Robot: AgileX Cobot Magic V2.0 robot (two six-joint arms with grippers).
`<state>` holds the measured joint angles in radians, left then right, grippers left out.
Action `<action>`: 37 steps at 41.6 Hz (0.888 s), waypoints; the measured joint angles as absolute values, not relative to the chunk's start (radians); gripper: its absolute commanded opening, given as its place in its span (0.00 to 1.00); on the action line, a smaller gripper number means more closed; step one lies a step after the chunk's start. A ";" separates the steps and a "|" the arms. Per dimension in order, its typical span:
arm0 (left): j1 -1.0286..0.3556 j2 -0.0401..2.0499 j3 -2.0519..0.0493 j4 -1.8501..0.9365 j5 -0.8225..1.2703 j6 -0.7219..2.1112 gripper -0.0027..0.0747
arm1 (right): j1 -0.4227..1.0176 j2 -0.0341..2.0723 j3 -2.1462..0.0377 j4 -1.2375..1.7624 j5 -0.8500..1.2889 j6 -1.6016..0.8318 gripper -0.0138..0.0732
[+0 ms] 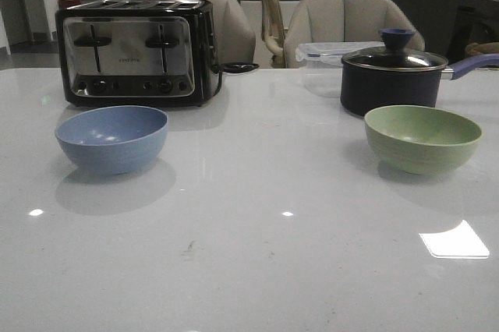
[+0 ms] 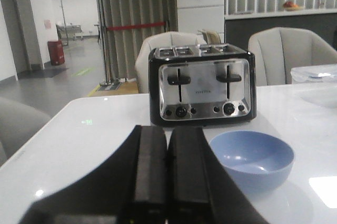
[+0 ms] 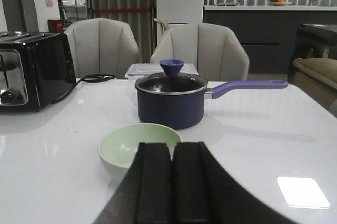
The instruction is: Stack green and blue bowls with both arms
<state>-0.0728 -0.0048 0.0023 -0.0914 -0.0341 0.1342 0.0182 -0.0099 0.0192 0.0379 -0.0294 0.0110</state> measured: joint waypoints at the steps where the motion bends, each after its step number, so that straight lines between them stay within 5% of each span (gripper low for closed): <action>1: -0.073 -0.005 -0.001 -0.093 -0.039 0.134 0.16 | 0.018 -0.010 0.006 0.038 -0.028 0.011 0.20; 25: -0.073 0.162 -0.617 -0.098 0.311 0.134 0.16 | 0.018 0.149 -0.629 0.038 0.412 0.011 0.20; 37: -0.073 0.326 -0.703 -0.098 0.567 0.134 0.16 | 0.018 0.318 -0.699 0.038 0.645 0.011 0.20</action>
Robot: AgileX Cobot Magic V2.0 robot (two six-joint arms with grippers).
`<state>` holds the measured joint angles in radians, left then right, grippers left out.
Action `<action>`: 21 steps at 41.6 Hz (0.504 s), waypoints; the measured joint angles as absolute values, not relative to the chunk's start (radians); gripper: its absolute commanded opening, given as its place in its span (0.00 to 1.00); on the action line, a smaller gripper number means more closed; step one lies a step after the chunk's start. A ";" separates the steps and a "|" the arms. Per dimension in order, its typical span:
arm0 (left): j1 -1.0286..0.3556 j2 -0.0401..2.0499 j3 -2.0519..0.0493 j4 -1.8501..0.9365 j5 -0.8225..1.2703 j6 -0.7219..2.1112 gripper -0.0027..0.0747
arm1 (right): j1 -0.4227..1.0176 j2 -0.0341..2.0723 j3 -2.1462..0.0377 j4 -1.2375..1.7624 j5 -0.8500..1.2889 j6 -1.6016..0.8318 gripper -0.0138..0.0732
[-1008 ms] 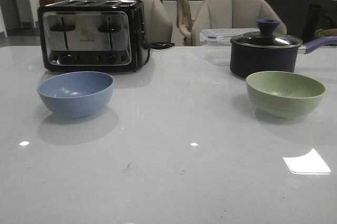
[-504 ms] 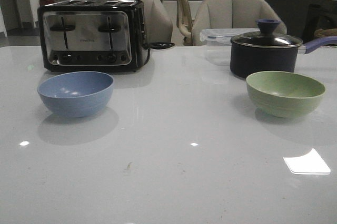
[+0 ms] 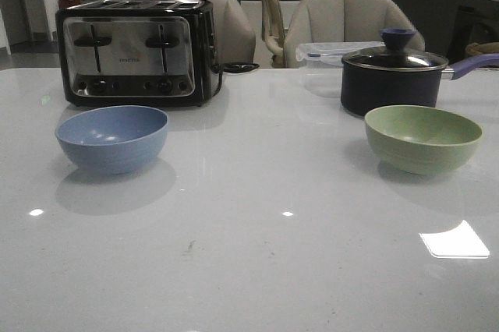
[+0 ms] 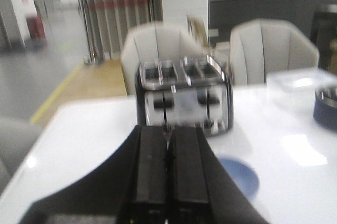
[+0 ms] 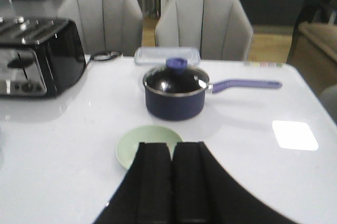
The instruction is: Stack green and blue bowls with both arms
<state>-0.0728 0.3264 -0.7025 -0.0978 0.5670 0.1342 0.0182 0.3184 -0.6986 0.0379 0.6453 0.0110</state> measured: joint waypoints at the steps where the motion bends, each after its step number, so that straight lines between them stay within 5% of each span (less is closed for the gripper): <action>1: -0.073 0.335 -0.700 -0.098 0.585 0.134 0.16 | 0.018 0.328 -0.699 0.038 0.665 0.011 0.20; 21: -0.073 0.428 -0.580 -0.104 0.676 0.134 0.17 | 0.018 0.405 -0.583 0.038 0.741 0.011 0.24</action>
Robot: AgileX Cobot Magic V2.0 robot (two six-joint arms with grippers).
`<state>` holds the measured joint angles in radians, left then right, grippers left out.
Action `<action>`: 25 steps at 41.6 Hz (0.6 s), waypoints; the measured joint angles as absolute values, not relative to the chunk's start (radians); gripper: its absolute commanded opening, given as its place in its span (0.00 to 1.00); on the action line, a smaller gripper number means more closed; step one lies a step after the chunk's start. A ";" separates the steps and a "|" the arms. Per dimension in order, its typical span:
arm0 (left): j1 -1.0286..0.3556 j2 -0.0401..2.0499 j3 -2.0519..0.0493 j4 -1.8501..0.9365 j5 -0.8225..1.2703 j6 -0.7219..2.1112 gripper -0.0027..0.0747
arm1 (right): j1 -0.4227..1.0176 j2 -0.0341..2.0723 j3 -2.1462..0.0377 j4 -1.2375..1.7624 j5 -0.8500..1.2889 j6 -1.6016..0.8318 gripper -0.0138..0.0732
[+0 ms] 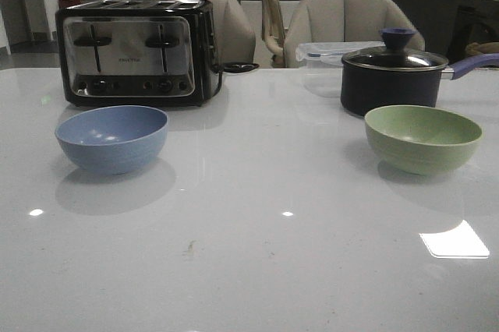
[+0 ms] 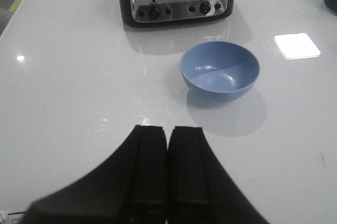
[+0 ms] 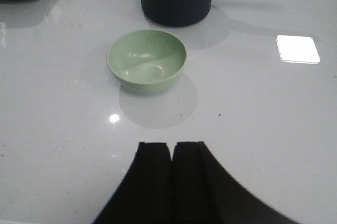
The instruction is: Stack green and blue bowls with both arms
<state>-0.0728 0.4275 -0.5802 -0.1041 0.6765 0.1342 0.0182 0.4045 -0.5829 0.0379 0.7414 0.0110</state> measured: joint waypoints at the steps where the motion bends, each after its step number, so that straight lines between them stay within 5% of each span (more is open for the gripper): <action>1: -0.073 0.430 -0.575 -0.111 0.676 0.134 0.18 | 0.018 0.405 -0.576 0.038 0.744 0.011 0.26; 4: -0.073 0.439 -0.571 -0.120 0.676 0.134 0.28 | 0.018 0.405 -0.567 0.038 0.751 0.011 0.42; 9: -0.073 0.454 -0.571 -0.125 0.676 0.134 0.62 | 0.018 0.407 -0.566 0.038 0.758 0.011 0.72; 12: -0.073 0.461 -0.571 -0.126 0.676 0.134 0.77 | 0.018 0.407 -0.566 0.038 0.762 0.011 0.81; 25: -0.093 0.470 -0.581 -0.161 0.676 0.163 0.78 | 0.018 0.523 -0.614 0.038 0.781 0.011 0.82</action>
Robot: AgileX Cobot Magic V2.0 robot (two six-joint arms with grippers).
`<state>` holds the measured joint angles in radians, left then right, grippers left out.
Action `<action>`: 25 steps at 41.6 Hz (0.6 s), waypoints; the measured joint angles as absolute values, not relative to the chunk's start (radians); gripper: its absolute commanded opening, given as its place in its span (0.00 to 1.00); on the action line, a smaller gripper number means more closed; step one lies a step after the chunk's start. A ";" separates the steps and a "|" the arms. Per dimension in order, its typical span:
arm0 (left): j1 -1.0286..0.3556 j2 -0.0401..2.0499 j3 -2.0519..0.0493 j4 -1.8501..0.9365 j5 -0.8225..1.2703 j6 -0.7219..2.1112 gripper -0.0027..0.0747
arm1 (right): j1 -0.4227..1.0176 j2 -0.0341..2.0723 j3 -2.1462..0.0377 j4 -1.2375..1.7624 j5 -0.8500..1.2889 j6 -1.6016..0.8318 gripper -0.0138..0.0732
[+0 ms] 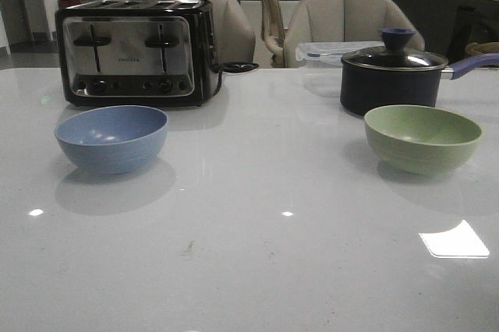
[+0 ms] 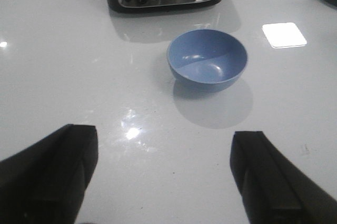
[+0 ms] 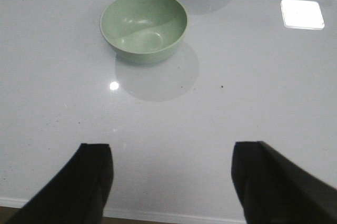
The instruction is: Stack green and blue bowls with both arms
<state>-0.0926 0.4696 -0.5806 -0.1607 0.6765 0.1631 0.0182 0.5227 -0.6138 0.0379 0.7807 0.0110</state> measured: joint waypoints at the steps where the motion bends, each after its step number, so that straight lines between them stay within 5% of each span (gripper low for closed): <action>1: -0.105 0.470 -0.582 -0.169 0.676 0.173 0.78 | 0.018 0.544 -0.623 0.038 0.783 0.011 0.82; 25: -0.383 0.470 -0.586 -0.215 0.674 0.219 0.78 | -0.053 1.389 -1.108 0.069 0.851 0.011 0.82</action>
